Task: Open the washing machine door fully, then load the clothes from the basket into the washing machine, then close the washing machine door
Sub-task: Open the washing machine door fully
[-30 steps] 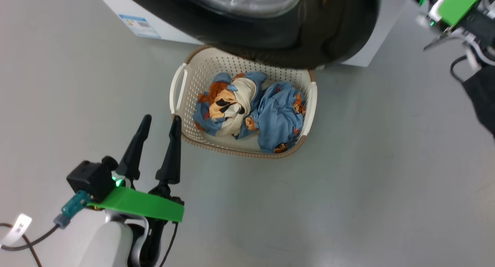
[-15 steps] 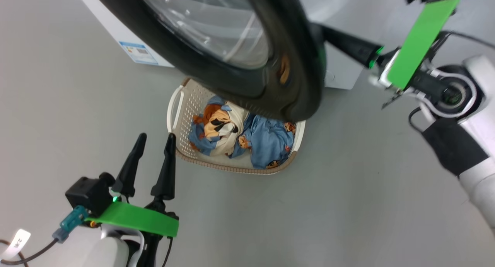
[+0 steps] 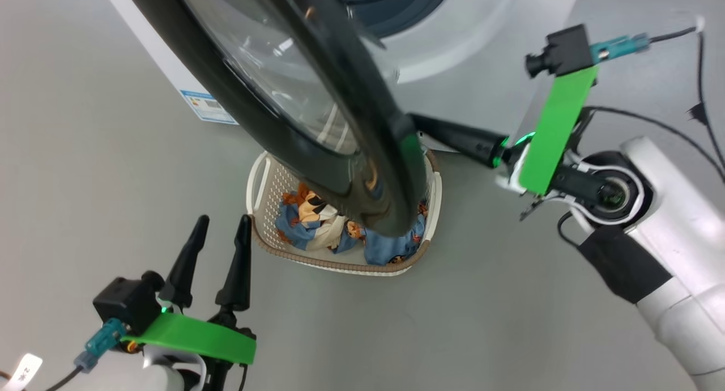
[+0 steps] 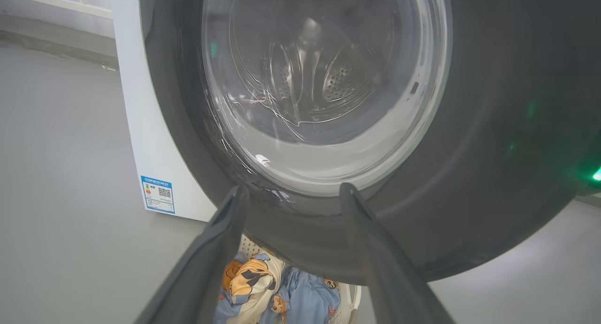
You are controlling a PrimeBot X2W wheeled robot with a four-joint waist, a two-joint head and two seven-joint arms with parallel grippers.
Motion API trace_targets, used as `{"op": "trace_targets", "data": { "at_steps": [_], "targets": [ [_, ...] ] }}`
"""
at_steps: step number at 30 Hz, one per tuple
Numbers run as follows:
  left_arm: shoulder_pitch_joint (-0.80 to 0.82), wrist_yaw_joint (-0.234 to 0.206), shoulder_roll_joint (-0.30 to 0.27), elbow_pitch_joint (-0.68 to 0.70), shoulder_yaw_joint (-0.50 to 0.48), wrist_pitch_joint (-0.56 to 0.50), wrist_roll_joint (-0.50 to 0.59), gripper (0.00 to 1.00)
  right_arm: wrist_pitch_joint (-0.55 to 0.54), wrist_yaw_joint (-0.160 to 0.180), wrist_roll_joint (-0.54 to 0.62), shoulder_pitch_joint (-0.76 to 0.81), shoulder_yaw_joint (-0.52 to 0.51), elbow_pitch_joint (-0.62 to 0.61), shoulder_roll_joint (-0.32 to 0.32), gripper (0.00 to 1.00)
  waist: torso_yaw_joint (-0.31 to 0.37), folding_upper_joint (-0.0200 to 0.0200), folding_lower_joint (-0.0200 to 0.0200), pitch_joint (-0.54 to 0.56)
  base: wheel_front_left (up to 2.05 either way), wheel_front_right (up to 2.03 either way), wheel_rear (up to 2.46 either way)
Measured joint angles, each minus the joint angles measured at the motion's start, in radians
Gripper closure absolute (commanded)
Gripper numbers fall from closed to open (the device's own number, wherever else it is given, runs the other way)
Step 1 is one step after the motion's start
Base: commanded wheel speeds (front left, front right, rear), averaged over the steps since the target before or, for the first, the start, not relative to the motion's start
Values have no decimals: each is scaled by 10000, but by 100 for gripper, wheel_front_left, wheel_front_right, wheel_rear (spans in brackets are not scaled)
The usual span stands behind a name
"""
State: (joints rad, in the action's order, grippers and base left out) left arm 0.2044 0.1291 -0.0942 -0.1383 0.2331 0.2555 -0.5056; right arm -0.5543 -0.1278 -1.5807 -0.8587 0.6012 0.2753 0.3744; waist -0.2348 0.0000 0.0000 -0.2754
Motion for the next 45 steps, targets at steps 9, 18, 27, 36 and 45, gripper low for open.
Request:
{"op": "trace_targets", "data": {
  "at_steps": [9, 18, 27, 36, 45],
  "targets": [
    [-62, 0, 4, 21, 19, 0, 0, 0, -268, 0, 12, 240, 431, -134, -500, 100, -237, 0, 0, 120, 0, 0, 0],
    [-225, 0, 4, 29, -40, 0, 0, 0, -502, 0, 38, 449, 863, -211, -972, 100, -492, 0, 0, 356, 0, 0, 0],
    [-424, 0, -29, 10, -94, 0, 0, 0, -299, 0, 81, 659, 932, -209, -1174, 100, -512, 0, 0, 625, 0, 0, 0],
    [-438, 0, -268, -128, -58, 0, -19, 0, 295, 0, 221, 1230, 874, -253, -936, 0, -181, 0, 0, 842, 0, 0, 0],
    [-795, 0, -587, -192, -203, 0, -50, 0, 1461, 0, 408, 2198, 727, -353, -343, 0, 300, 0, 0, 1312, 0, 0, 0]
  ]
}}
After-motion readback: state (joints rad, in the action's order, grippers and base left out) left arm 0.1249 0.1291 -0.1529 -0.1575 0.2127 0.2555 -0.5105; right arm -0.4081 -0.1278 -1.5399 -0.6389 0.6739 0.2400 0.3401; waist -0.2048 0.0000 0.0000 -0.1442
